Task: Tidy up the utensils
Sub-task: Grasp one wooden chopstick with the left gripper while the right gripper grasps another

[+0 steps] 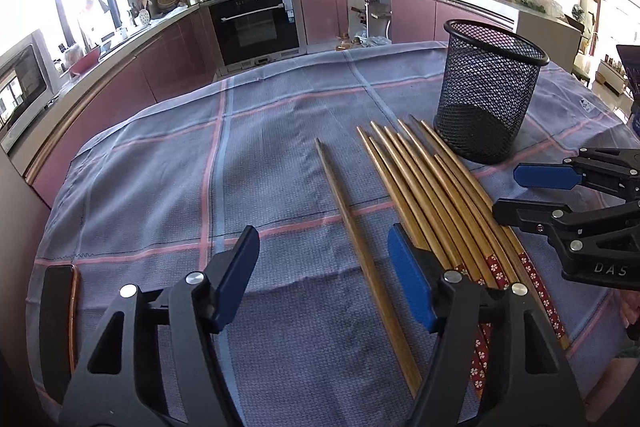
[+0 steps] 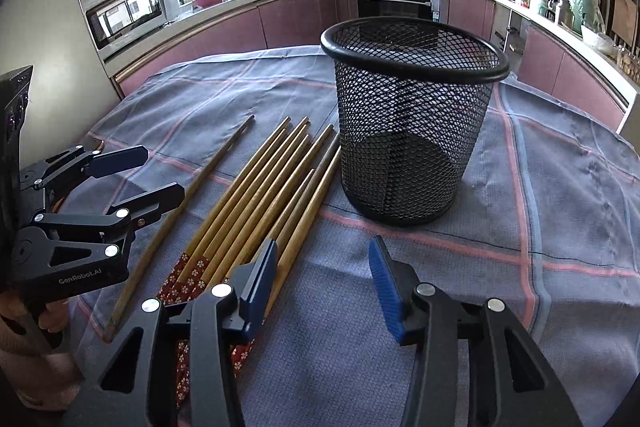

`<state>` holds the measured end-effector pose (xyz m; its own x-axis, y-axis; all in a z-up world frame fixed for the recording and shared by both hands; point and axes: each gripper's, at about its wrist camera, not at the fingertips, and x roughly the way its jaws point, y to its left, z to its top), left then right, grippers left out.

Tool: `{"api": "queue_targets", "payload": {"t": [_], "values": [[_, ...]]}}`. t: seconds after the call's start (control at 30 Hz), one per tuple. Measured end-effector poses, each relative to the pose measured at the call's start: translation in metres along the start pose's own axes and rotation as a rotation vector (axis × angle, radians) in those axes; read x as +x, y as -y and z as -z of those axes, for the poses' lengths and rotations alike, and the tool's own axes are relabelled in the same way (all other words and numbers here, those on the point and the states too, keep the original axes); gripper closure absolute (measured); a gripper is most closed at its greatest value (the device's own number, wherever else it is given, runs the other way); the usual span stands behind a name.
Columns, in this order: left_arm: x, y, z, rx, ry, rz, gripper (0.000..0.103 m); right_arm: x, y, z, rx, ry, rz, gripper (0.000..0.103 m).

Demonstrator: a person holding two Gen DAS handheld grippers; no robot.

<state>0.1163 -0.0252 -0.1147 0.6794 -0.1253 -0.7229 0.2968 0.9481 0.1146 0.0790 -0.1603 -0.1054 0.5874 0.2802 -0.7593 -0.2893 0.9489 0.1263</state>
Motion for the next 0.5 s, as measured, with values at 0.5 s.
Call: {"api": "queue_targets", "payload": {"t": [0.5], "values": [[0.028,-0.002,-0.011,-0.032,-0.087,0.098,0.079,0.015,-0.008,-0.017,-0.068,-0.068,0.026,0.087]]}}
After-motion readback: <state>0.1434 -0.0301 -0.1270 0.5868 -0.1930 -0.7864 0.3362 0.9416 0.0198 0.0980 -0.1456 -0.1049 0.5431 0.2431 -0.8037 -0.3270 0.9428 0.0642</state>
